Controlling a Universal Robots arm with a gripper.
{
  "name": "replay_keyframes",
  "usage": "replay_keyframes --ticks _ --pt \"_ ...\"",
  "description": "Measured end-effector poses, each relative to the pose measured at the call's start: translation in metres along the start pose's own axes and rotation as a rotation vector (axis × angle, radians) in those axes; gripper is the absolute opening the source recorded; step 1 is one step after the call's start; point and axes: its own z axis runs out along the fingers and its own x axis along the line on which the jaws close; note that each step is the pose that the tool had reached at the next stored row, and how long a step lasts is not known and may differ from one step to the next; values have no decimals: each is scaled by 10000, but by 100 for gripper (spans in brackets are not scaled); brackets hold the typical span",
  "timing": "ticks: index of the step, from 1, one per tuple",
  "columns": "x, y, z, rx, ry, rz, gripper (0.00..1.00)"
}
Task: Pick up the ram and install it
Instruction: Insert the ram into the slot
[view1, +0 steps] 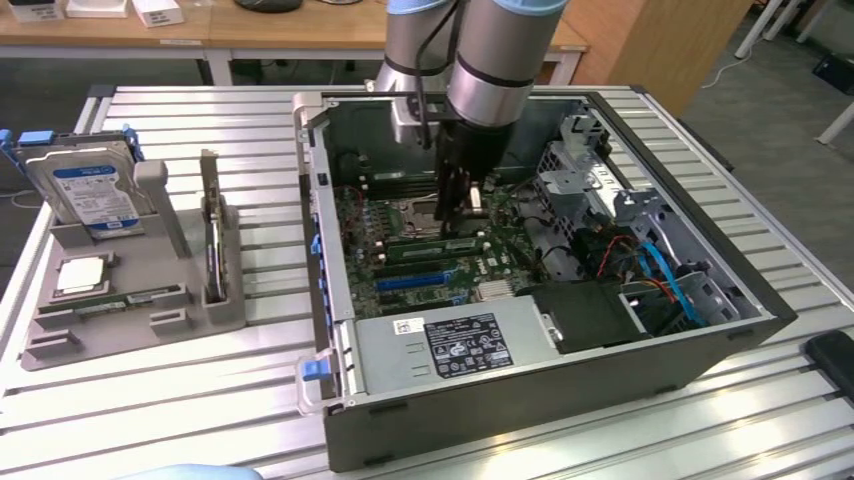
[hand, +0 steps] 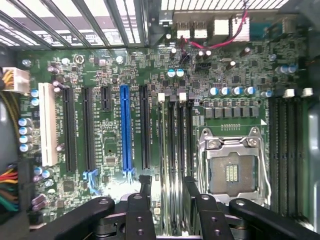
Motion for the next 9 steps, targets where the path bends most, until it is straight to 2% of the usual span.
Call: replay_keyframes --ticks 9 --pt "-4 8 -209 1 -3 76 38"
